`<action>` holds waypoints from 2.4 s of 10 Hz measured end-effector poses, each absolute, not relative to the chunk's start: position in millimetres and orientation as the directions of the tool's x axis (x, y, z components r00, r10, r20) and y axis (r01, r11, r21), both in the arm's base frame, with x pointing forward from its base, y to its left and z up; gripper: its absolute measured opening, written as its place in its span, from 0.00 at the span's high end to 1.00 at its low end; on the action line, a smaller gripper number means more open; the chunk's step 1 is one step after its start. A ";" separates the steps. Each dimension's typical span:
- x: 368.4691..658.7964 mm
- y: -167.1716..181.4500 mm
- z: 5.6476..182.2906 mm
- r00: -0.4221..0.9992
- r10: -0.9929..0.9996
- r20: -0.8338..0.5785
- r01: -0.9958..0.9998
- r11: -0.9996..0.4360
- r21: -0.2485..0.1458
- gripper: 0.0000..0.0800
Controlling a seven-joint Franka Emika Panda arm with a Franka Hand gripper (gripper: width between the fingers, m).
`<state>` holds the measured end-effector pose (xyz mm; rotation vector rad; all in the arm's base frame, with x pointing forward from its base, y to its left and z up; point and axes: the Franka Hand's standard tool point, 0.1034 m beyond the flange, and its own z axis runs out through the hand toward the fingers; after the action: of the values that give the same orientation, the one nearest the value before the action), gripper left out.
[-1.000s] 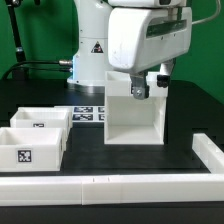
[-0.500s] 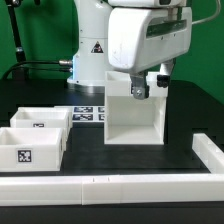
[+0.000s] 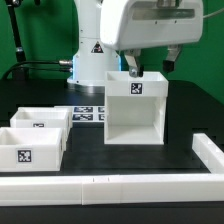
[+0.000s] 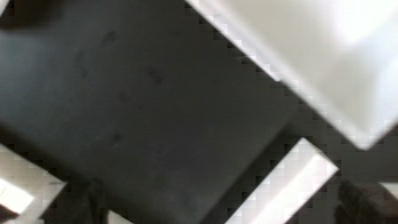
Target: Assemble drawer
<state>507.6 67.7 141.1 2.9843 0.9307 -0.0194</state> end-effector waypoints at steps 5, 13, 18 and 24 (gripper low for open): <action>503.6 71.9 146.0 0.844 0.536 -0.015 0.536 -0.844 0.009 0.19; 438.5 93.5 115.6 0.993 0.108 -0.051 0.108 -0.994 -0.007 0.19; 435.2 94.1 104.2 0.995 0.045 -0.086 0.043 -0.999 -0.031 0.19; 435.5 94.1 104.0 0.995 0.048 -0.084 0.046 -0.998 -0.032 0.95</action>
Offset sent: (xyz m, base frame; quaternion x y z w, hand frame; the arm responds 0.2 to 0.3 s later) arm 0.0000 0.0000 0.0000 0.0000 0.0000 0.0000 1.0000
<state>435.5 94.1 104.0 3.1675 0.0746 -0.1344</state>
